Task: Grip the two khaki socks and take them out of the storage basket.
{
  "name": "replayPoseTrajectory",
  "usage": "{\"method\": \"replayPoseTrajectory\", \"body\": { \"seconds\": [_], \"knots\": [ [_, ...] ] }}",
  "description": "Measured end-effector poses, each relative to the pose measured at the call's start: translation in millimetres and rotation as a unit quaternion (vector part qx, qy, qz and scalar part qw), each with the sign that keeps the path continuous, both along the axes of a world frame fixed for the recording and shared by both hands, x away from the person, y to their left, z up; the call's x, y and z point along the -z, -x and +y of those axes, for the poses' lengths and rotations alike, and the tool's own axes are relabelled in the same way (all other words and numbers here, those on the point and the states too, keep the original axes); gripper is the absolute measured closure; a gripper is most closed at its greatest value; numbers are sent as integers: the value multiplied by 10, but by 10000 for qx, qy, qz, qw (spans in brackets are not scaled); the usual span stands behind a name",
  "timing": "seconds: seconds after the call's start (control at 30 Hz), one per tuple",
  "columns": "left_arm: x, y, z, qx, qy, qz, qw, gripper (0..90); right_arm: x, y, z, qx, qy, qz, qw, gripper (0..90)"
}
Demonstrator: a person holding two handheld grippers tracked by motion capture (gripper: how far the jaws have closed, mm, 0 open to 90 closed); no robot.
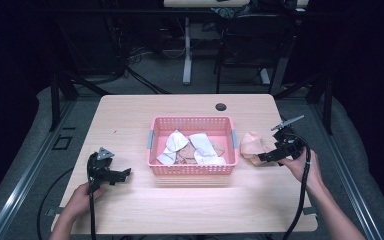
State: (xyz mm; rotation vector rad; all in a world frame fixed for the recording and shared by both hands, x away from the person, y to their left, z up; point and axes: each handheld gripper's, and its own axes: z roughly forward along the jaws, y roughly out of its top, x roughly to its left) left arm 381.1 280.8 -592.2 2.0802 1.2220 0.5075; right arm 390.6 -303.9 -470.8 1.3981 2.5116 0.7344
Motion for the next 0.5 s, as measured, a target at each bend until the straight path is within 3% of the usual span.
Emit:
{"method": "replayPoseTrajectory", "body": {
  "seconds": [0.47, 0.5],
  "knots": [
    [1, 0, 0, -3, 1, -5, 10000, 0, 201, 238, 32, -234, 339, 415, 9983, 12],
    [0, 0, 0, 0, -1, 0, 10000, 0, 227, 255, 34, -252, 276, 446, 9983, 11]
  ]
}}
